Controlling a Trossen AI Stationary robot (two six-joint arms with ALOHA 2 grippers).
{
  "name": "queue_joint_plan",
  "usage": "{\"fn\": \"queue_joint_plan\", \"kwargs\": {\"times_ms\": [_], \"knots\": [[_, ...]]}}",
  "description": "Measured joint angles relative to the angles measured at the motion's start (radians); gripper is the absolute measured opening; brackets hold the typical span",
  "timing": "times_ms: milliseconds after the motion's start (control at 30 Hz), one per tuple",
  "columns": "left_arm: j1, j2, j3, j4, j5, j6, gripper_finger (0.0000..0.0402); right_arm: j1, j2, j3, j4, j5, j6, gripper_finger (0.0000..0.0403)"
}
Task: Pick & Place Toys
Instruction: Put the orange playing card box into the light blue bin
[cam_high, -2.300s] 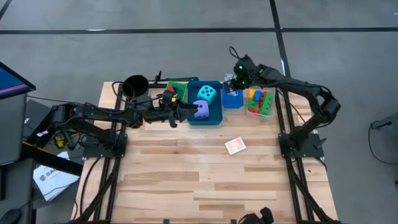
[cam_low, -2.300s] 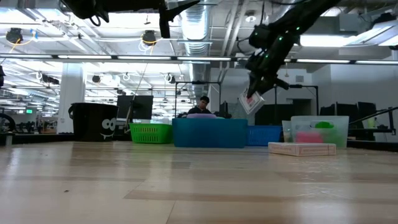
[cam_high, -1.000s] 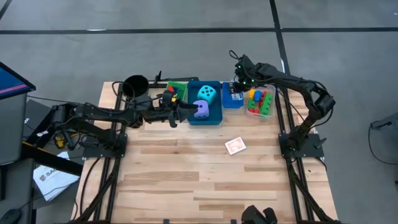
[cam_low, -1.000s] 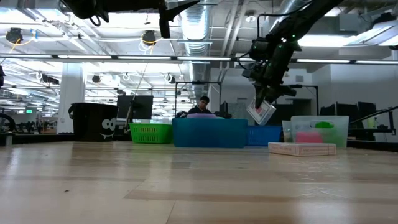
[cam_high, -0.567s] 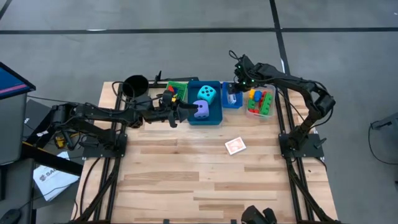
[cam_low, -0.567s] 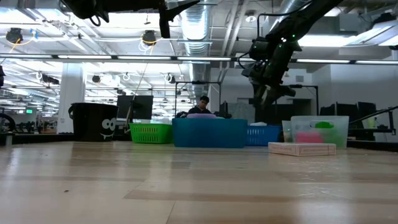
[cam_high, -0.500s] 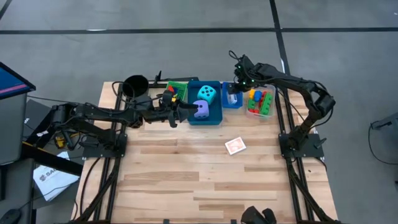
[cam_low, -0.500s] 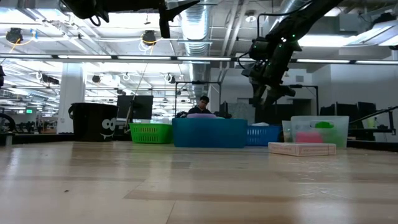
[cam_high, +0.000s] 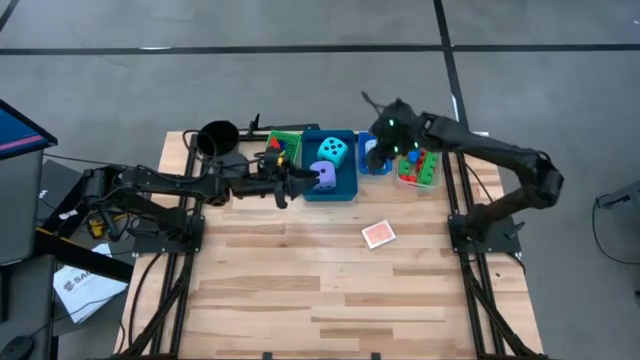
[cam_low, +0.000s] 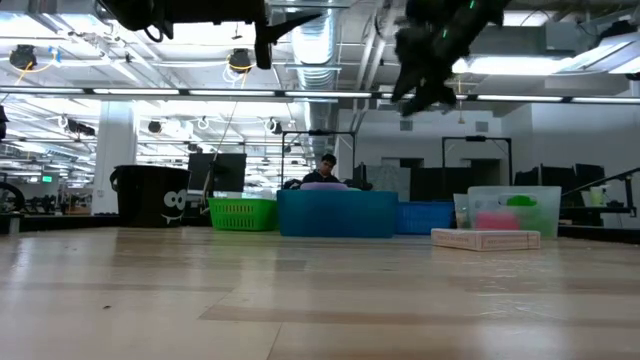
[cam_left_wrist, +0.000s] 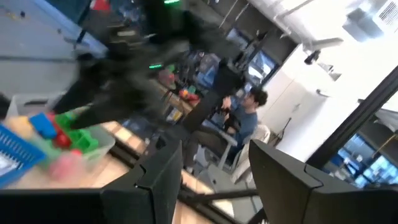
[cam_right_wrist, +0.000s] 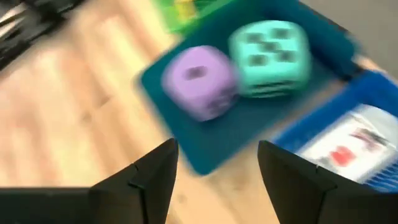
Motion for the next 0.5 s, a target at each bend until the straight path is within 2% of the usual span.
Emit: {"fn": "queue_joint_plan", "kwargs": {"times_ms": [133,267,367,500], "knots": [[-0.001,0.0,0.0,-0.066,0.046,-0.001,0.0181,0.156,-0.07,0.0,-0.014,0.037,-0.019,0.0211],[-0.023,0.0,0.0,-0.131,0.066,0.003,0.0181,0.32,-0.101,0.0,-0.027,0.214,0.021,0.0199],[-0.063,0.0,0.0,-0.191,0.065,0.076,0.0181,0.42,-0.107,0.0,-0.064,0.351,0.053,0.0189],[-0.142,0.028,-0.001,-0.263,-0.006,0.192,0.0181,0.508,-0.105,0.0,-0.133,0.451,0.11,0.0176]]}}
